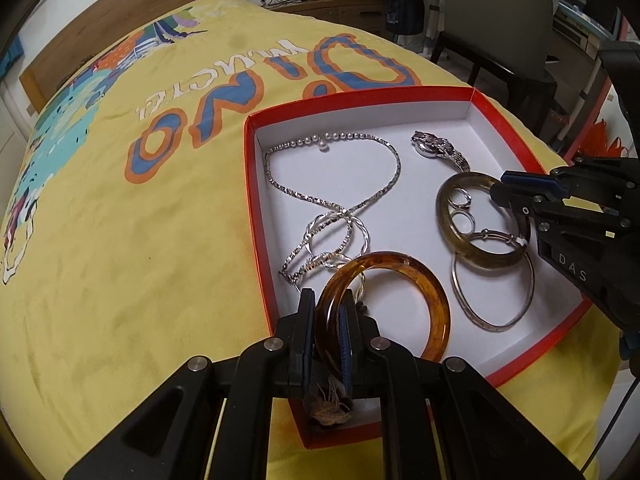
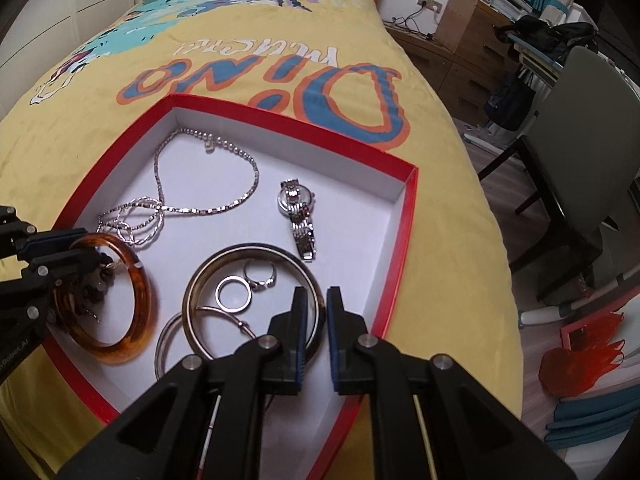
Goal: Organize jewelry
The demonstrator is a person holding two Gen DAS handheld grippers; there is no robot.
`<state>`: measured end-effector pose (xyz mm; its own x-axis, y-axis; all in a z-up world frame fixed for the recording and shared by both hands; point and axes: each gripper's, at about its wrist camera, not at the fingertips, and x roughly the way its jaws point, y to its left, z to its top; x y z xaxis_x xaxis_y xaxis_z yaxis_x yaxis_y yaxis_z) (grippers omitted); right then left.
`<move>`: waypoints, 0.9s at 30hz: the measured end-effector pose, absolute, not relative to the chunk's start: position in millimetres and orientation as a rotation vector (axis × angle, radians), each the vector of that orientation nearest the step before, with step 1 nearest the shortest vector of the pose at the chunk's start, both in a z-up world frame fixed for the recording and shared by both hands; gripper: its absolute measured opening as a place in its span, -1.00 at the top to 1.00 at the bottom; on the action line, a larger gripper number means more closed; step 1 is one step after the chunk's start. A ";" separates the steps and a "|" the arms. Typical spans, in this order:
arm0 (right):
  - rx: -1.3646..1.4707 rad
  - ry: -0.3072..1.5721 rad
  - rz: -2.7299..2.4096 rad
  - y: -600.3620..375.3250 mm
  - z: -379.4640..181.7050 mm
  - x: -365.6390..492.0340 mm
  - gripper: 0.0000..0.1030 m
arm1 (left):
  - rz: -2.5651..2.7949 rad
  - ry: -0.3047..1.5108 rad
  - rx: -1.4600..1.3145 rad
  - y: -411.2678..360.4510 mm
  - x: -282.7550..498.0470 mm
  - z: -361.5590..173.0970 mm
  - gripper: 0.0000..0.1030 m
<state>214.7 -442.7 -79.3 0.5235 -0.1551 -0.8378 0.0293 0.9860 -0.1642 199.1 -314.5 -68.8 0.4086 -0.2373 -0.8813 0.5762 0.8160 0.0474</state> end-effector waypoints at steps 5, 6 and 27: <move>-0.121 0.994 -0.121 -439.9 -66.2 204.9 0.60 | -0.533 1.025 0.354 -310.7 193.9 -62.0 0.61; -0.118 0.991 -0.123 -439.5 -63.6 202.9 0.60 | -0.531 1.016 0.349 -308.7 191.8 -58.4 0.55; 0.049 0.883 -0.081 -371.1 4.0 110.7 0.20 | -0.410 0.868 0.264 -224.1 117.7 16.3 -0.49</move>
